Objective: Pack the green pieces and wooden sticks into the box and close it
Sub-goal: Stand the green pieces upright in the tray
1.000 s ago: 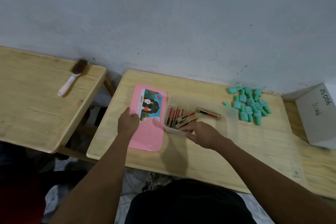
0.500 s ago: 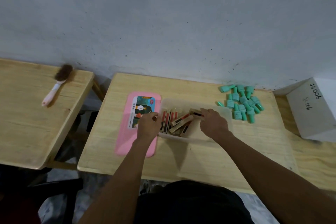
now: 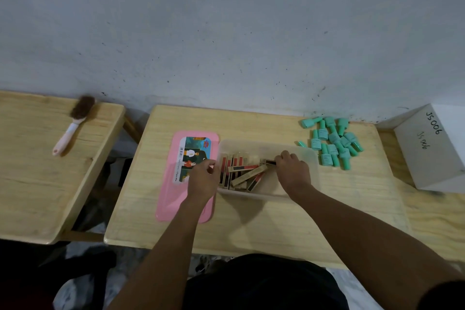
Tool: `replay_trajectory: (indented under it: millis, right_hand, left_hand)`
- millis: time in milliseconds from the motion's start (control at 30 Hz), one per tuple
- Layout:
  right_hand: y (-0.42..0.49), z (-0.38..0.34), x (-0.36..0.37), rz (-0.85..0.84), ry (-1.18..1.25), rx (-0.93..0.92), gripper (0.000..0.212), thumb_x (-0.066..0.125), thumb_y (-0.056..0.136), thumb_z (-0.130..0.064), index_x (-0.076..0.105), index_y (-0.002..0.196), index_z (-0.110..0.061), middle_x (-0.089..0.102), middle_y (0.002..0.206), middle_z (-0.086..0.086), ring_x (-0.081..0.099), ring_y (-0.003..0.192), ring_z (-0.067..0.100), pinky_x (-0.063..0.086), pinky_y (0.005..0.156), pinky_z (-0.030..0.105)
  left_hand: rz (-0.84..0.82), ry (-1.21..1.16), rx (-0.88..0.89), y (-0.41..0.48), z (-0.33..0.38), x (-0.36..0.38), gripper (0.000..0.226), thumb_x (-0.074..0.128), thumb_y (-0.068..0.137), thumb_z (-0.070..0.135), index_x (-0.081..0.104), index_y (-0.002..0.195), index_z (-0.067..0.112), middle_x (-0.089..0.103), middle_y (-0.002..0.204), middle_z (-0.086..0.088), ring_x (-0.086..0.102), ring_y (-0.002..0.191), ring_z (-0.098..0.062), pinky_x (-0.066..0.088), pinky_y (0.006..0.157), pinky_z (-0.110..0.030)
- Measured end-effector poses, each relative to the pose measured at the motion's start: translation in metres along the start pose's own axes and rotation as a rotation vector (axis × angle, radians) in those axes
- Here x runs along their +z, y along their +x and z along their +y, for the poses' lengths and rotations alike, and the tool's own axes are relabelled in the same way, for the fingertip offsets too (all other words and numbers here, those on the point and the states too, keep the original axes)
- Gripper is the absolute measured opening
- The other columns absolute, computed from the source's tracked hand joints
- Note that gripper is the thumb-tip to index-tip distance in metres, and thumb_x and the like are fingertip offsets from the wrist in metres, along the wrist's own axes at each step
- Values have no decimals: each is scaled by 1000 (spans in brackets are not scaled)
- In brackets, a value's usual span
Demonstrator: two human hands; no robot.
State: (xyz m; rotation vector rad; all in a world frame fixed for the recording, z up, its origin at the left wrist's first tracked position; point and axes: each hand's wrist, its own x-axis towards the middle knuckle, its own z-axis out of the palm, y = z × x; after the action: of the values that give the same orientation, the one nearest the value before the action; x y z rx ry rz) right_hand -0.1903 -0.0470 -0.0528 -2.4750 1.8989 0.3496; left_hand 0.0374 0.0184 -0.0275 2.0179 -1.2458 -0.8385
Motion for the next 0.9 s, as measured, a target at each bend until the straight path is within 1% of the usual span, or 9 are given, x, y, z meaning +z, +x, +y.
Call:
replay_trajectory:
  millis: [100, 233, 367, 467, 533, 600, 700, 800, 900]
  right_hand:
    - [5, 0, 0, -26, 87, 33, 14, 49, 94, -16, 58, 104, -15, 62, 100, 3, 62, 87, 24, 44, 63, 33]
    - [9, -2, -8, -58, 422, 137, 26, 54, 91, -40, 65, 106, -22, 69, 95, -1, 66, 85, 22, 52, 70, 34]
    - [11, -10, -18, -132, 797, 42, 26, 57, 92, -36, 67, 115, -31, 71, 105, -7, 69, 76, 16, 56, 66, 29]
    - [12, -5, -22, -92, 828, 8, 28, 51, 95, -31, 67, 117, -31, 70, 108, -9, 67, 85, 11, 50, 68, 20]
    - [11, 4, -23, -47, 895, 45, 28, 50, 93, -25, 67, 115, -30, 72, 103, -9, 66, 86, 9, 55, 80, 30]
    - [7, 14, -26, -23, 925, 75, 27, 52, 93, -21, 67, 113, -28, 71, 98, -10, 66, 84, 9, 55, 84, 38]
    - [-3, 33, -34, 37, 941, 119, 23, 54, 93, -21, 68, 110, -27, 70, 92, -12, 66, 81, 7, 56, 81, 37]
    - [-16, 53, -39, 113, 895, 177, 21, 56, 93, -24, 69, 108, -28, 70, 93, -11, 65, 80, 7, 56, 78, 36]
    - [-29, 69, -39, 206, 835, 264, 21, 56, 93, -25, 69, 109, -29, 71, 99, -8, 61, 78, 6, 54, 73, 31]
  left_hand:
    - [-6, -14, -2, 0, -1, 0, 22, 52, 96, 19, 67, 105, 5, 69, 99, -10, 58, 79, -13, 38, 60, -10]
    - [-9, -5, 7, 0, 0, -1, 22, 52, 96, 18, 67, 105, 4, 68, 97, -9, 57, 77, -12, 36, 59, -8]
    - [-5, 6, 7, 0, 1, -1, 23, 52, 96, 19, 66, 105, 4, 68, 98, -9, 56, 75, -10, 35, 58, -8]
    - [-2, 9, 13, -1, 1, 0, 23, 51, 96, 18, 66, 105, 4, 67, 96, -8, 51, 66, 1, 35, 56, -8]
    - [9, 36, 14, -2, 1, 0, 24, 51, 97, 19, 66, 108, 4, 68, 99, -10, 53, 68, -4, 37, 57, -12]
    - [31, 57, 4, -2, 0, 2, 26, 51, 96, 21, 64, 114, 6, 68, 105, -11, 54, 77, -10, 41, 66, -20]
    - [139, 42, 16, -2, 1, 6, 29, 54, 94, 21, 61, 119, 8, 65, 110, -12, 56, 90, -16, 42, 74, -26]
    - [278, 150, 125, -1, 12, 12, 28, 55, 92, 24, 64, 115, 12, 65, 107, -11, 58, 97, -24, 48, 76, -33]
    - [244, 118, 267, -1, 36, 19, 22, 54, 92, 20, 66, 108, 12, 66, 103, -8, 59, 93, -21, 50, 76, -33]
